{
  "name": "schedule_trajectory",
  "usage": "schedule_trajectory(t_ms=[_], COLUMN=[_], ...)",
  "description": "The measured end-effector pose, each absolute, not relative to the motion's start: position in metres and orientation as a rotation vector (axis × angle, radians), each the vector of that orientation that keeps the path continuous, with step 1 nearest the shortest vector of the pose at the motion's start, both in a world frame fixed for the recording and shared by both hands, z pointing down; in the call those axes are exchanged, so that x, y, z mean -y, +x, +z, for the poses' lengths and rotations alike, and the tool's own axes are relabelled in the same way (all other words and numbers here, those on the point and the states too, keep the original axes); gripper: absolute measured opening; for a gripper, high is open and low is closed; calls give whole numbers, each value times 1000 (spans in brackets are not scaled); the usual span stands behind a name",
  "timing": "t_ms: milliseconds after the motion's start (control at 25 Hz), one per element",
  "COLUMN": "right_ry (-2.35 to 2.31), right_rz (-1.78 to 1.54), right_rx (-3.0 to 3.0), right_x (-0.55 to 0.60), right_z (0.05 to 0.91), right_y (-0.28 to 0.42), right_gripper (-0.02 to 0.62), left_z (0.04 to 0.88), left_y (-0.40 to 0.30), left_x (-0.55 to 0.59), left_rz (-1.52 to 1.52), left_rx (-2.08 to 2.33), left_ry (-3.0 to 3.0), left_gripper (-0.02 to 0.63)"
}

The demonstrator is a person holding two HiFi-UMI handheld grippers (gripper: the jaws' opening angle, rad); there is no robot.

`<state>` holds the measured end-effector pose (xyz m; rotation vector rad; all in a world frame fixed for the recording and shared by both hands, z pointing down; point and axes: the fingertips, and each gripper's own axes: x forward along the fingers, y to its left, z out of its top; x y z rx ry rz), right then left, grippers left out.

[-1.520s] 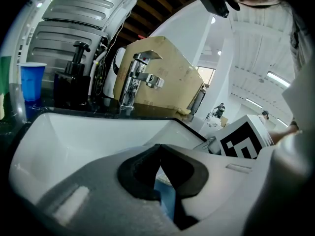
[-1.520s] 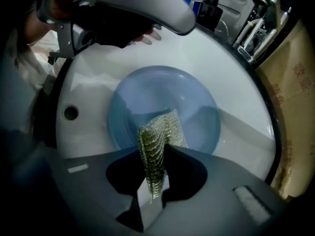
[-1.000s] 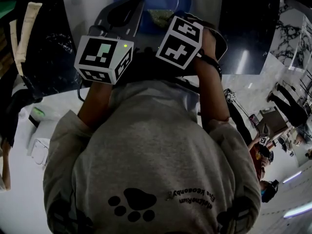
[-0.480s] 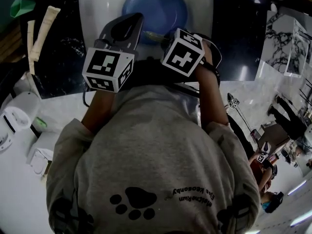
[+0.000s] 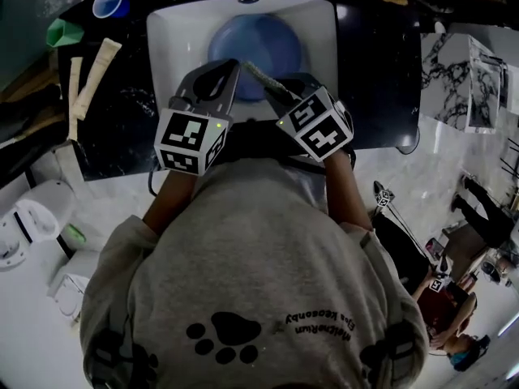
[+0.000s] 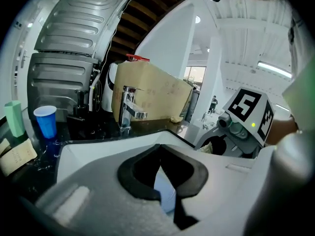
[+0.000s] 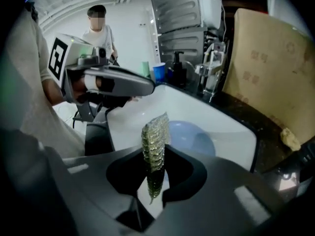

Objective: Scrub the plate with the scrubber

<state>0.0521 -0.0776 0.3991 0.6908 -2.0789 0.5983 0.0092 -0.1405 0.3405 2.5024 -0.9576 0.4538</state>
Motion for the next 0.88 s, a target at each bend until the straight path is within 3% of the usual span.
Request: schedule_trajectory(t_ms=[880], right_ry=[1574], right_rz=[73], right_rx=[2345], right_x=[127], right_z=[252], right_y=[39], right_gripper=[72], left_z=[256], left_y=[-33], left_x=[146], left_rz=[215], left_rx=[1257], left_ry=[2661], left_gripper=[3])
